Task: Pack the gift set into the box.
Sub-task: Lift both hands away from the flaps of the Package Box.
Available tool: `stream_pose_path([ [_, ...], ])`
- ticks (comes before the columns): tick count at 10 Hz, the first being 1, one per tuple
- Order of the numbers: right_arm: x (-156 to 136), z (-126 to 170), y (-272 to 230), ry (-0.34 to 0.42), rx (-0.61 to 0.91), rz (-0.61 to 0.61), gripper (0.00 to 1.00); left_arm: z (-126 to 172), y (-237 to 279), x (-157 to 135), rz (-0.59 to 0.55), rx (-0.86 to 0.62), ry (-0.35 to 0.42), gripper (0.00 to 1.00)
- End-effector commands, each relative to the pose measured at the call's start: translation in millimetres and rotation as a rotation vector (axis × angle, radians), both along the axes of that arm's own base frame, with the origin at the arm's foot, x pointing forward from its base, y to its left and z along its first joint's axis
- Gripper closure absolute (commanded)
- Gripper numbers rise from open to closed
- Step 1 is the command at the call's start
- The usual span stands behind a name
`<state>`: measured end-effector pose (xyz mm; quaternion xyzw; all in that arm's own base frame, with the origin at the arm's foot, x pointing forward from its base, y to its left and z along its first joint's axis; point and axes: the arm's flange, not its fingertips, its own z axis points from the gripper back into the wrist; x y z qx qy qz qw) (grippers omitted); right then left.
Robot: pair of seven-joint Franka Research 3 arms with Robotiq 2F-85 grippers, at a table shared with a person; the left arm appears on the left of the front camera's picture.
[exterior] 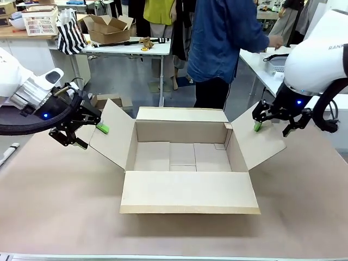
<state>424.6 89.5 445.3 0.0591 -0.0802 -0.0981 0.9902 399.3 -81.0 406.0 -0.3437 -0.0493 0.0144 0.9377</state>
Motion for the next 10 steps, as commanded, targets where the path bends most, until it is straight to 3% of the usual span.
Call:
stream_pose_path([
  [1,0.0,2.6,0.7,0.003,-0.013,-0.022,0.00,1.3,1.5,-1.8,-0.007,0.003,0.002,0.00],
  [10,0.0,2.6,0.7,0.003,-0.013,-0.022,0.00,1.3,1.5,-1.8,-0.007,0.003,0.002,0.00],
])
